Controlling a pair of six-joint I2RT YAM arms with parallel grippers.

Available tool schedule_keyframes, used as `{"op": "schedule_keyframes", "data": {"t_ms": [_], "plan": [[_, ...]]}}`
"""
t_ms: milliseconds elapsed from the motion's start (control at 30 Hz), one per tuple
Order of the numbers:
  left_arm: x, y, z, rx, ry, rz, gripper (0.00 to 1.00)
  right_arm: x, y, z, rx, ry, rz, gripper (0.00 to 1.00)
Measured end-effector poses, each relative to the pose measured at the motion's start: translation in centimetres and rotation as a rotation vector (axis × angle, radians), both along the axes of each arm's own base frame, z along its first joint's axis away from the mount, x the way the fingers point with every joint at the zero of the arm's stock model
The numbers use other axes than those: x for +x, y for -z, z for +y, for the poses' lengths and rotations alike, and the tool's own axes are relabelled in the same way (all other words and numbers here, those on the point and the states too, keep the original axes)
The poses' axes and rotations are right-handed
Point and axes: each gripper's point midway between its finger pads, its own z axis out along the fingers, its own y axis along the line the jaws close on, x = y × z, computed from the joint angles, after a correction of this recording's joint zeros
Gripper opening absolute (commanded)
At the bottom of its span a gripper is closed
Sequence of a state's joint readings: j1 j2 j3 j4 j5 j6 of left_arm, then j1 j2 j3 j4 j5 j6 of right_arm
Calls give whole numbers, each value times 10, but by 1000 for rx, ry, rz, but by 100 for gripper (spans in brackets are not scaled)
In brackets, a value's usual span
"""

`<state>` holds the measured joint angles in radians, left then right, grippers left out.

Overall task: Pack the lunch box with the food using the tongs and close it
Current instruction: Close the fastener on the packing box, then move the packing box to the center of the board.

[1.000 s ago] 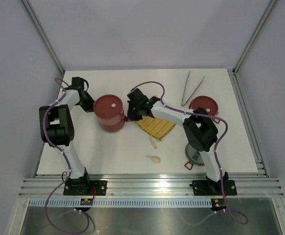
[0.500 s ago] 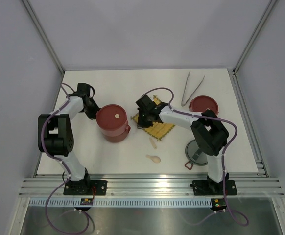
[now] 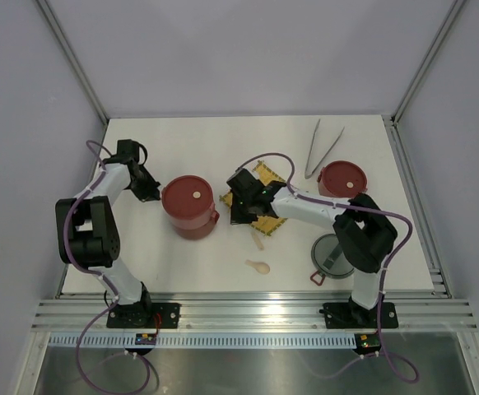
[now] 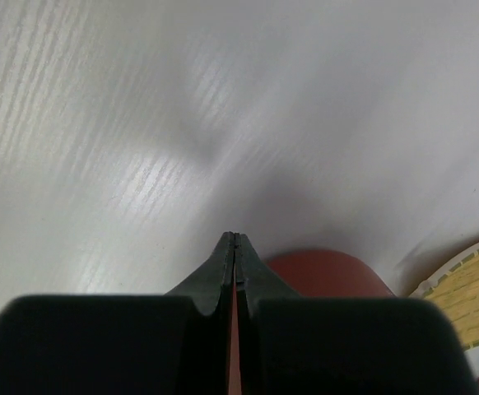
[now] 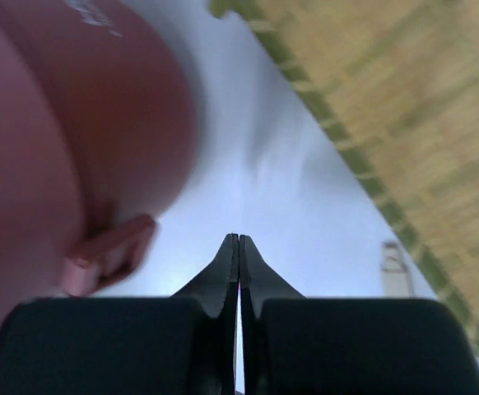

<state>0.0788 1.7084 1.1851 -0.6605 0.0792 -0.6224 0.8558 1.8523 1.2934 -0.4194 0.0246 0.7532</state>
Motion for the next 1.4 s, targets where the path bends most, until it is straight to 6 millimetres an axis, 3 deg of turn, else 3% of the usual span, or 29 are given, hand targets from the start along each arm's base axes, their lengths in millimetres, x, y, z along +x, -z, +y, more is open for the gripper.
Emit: {"op": "schedule_keyframes", "data": {"t_ms": [133, 200, 433, 500, 633, 767, 900, 1033, 1200, 1300, 1400], "plan": [[-8, 7, -15, -5, 37, 18, 0, 14, -12, 47, 60, -47, -33, 0], [-13, 12, -26, -5, 56, 22, 0, 19, -14, 62, 78, -64, -25, 0], [-28, 15, -50, -27, 94, 16, 0, 31, -22, 71, 91, -72, -45, 1], [-31, 15, -53, -28, 104, 27, 0, 32, -22, 65, 93, -64, -49, 1], [-35, 14, -46, -19, 82, 44, 0, 32, -15, 24, 45, -4, -36, 1], [-35, 2, -24, -2, 27, 30, 0, 36, -17, -26, -23, 78, -54, 1], [-27, -30, 0, 44, -26, -50, 0, 22, -28, -53, -55, 91, -83, 1], [-31, -65, 1, 72, -15, -150, 0, -2, -35, -71, -76, 80, -91, 2], [-70, -93, -3, 116, 9, -231, 0, -9, -47, -103, -145, 130, -123, 4], [-100, -101, -15, 127, 48, -254, 0, 6, -61, -134, -164, 213, -155, 9], [-123, -103, -25, 120, 77, -254, 0, 32, -73, -180, -189, 337, -182, 18]]}}
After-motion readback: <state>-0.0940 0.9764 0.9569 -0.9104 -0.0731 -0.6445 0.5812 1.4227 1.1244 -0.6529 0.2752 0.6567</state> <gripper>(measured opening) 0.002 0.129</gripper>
